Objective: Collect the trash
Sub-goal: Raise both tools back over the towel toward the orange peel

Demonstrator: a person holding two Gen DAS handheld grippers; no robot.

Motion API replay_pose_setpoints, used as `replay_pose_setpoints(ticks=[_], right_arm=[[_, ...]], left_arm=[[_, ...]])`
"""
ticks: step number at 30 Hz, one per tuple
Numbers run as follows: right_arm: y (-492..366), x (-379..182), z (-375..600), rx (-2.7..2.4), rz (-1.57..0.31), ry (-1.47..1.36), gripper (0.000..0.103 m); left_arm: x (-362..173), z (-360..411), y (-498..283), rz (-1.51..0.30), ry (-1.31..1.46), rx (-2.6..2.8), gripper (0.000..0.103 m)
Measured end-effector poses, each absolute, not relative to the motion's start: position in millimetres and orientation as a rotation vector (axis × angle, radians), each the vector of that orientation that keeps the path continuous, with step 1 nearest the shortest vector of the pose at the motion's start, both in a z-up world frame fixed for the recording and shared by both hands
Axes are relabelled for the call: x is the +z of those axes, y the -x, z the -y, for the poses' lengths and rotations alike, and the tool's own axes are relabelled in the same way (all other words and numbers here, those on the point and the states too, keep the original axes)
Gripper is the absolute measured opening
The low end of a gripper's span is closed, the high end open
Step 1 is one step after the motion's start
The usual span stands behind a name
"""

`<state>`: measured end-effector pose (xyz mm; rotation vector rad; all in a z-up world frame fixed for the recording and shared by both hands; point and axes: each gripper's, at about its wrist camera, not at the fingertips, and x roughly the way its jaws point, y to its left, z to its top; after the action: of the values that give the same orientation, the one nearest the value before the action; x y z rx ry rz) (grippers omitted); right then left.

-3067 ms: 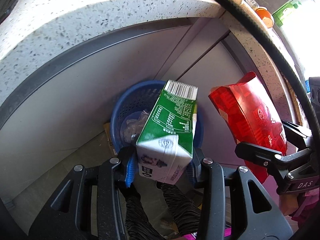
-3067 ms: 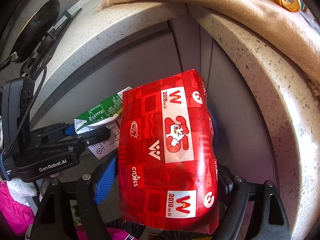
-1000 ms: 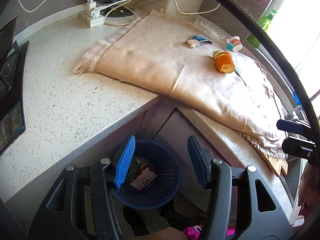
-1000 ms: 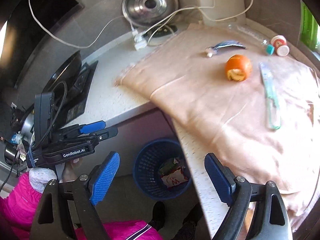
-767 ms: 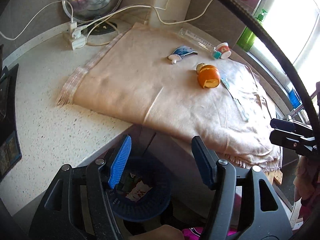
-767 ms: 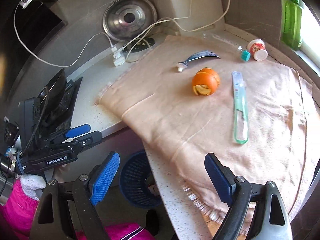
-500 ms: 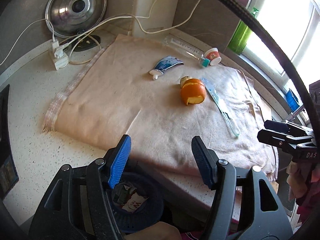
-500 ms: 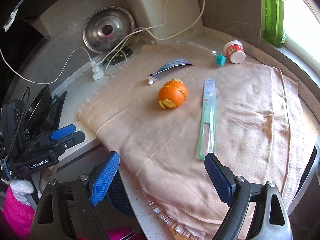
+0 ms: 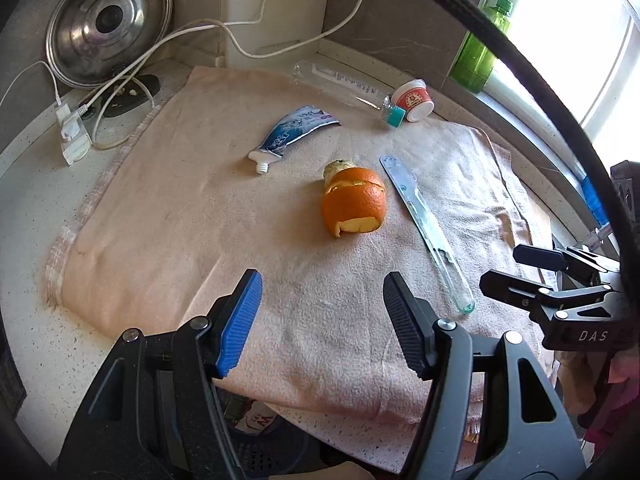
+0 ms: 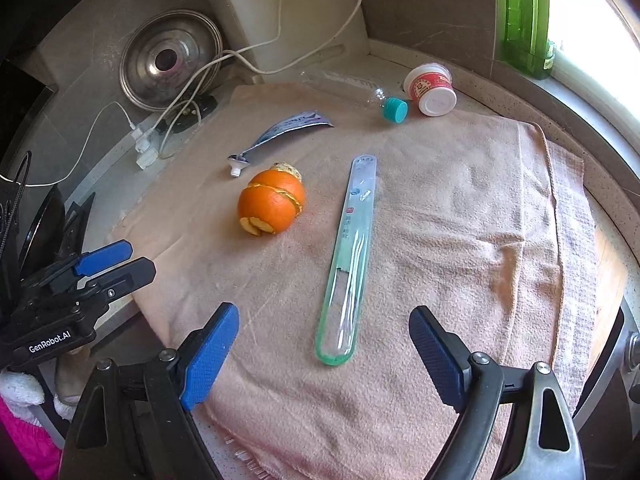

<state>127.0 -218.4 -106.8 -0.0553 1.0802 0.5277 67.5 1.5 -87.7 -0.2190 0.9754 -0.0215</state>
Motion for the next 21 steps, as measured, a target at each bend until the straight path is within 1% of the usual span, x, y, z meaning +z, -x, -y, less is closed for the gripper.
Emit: replay_pose_setpoints(ticks=[13, 21], right_arm=[[-156, -131, 214, 0.546, -1.136, 0.061, 0.086], [-169, -143, 213, 0.581, -1.182, 0.035, 0.082]], left_arm=[[-110, -2, -113, -1.032, 0.308, -0.052, 0.065], [-120, 0, -142, -1.059, 0.385, -0.093, 0.065]])
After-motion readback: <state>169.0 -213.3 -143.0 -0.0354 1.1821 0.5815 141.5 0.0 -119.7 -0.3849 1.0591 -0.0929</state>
